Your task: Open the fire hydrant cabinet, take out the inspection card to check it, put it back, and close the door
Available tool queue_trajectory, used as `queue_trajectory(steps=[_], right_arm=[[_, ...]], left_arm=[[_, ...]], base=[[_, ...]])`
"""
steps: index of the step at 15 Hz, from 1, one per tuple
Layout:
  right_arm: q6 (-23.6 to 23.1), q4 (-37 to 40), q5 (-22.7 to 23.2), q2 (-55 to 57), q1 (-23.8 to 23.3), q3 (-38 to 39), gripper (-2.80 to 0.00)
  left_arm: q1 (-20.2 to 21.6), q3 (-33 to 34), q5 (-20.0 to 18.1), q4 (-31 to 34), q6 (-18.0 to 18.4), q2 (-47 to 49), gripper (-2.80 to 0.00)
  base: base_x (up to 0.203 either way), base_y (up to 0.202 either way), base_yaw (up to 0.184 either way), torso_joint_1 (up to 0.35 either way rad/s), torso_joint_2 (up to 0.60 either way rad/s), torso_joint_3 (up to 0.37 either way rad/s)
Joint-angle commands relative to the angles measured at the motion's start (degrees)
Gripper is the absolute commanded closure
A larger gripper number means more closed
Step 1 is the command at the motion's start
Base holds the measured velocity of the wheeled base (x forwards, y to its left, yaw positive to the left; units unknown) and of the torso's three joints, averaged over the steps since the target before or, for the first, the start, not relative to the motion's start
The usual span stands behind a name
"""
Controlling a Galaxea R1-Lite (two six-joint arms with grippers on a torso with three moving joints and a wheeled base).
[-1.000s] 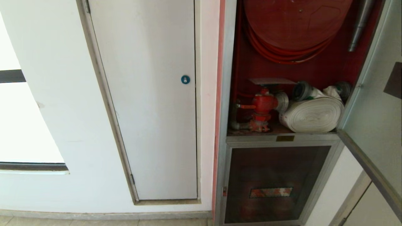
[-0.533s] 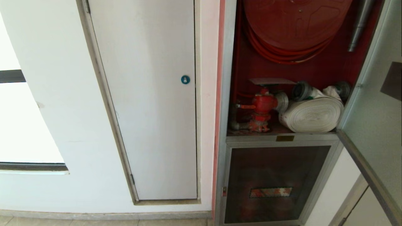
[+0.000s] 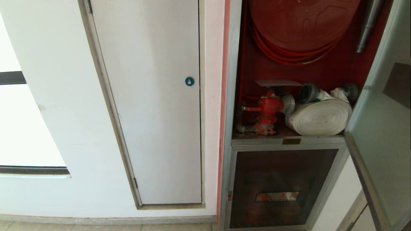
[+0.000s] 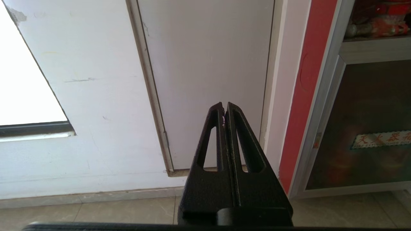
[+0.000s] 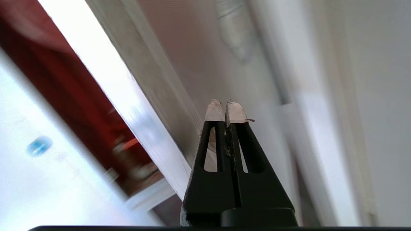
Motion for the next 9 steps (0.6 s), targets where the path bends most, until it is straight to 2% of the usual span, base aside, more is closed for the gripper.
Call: queue_trajectory(steps=[1,3,4,9], right_arm=[[0.16,-0.23,6.14,4.71,0.22,-2.44,0.00],[0.17,-0.24,12.09,8.35,1.57,-4.72,0.00],[0.16,-0.28,13.64,10.90,2.85,-5.99,0.00],[0.11,-0.51,15.24,25.38,14.62,-15.61,0.00]], left_arm=[[-0.01,1.32,0.01,-0.06,0.02,-0.01,0.00],[-0.01,1.32,0.01,-0.06,0.02,-0.01,0.00],[-0.01,1.32,0.01,-0.06,0.02,-0.01,0.00],[-0.01,1.32,0.01,-0.06,0.02,-0.01,0.00]], base=[[0.000,0.000,0.000,0.000,0.00,0.000],[0.000,0.000,0.000,0.000,0.00,0.000],[0.000,0.000,0.000,0.000,0.00,0.000],[0.000,0.000,0.000,0.000,0.00,0.000]])
